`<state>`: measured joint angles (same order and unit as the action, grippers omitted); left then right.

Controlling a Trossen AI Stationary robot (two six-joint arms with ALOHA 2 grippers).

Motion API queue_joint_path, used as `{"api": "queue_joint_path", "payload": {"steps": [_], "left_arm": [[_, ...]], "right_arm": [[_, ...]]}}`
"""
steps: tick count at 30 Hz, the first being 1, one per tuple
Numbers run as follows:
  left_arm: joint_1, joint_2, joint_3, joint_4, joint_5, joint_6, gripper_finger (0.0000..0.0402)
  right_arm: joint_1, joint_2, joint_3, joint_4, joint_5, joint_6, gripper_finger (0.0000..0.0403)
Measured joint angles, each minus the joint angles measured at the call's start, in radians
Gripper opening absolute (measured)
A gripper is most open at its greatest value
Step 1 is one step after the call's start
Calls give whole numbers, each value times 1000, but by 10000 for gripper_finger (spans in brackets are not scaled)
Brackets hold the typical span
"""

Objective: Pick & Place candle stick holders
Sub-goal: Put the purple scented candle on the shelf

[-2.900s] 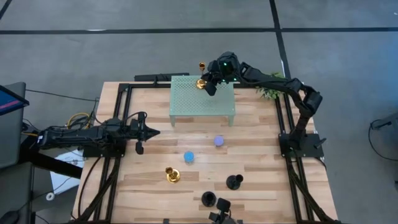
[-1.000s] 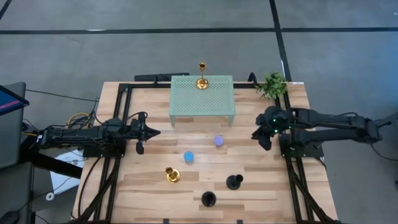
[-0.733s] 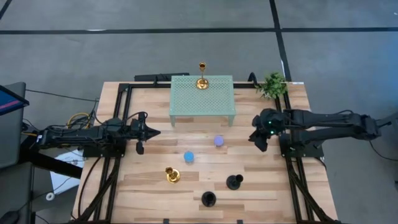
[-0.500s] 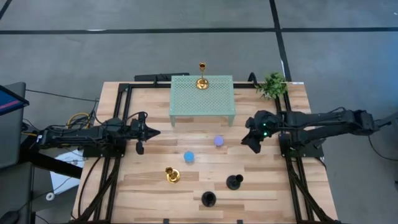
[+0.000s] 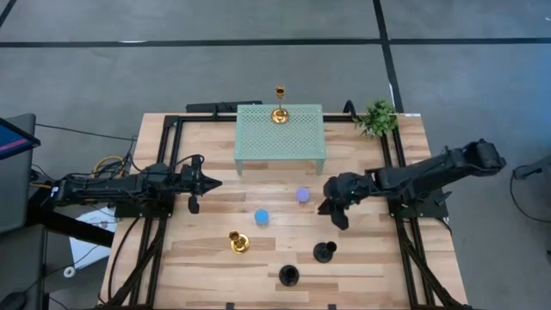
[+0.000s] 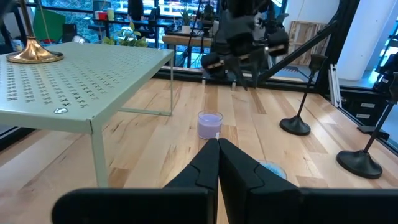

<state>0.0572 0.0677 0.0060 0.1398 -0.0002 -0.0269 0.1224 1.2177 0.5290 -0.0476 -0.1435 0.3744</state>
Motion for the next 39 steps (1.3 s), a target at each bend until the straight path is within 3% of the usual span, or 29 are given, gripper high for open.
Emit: {"api": "queue_joint_path", "payload": {"steps": [11, 22, 33, 39], "left_arm": [[0, 0, 0, 0, 0, 0, 8], [0, 0, 0, 0, 0, 0, 8], [0, 0, 0, 0, 0, 0, 8], [0, 0, 0, 0, 0, 0, 8]], "right_arm": [[58, 163, 85, -4, 221, -516, 35], [97, 292, 118, -4, 505, -715, 85], [91, 294, 120, 3, 504, -725, 93], [60, 294, 120, 22, 432, -727, 93]]}}
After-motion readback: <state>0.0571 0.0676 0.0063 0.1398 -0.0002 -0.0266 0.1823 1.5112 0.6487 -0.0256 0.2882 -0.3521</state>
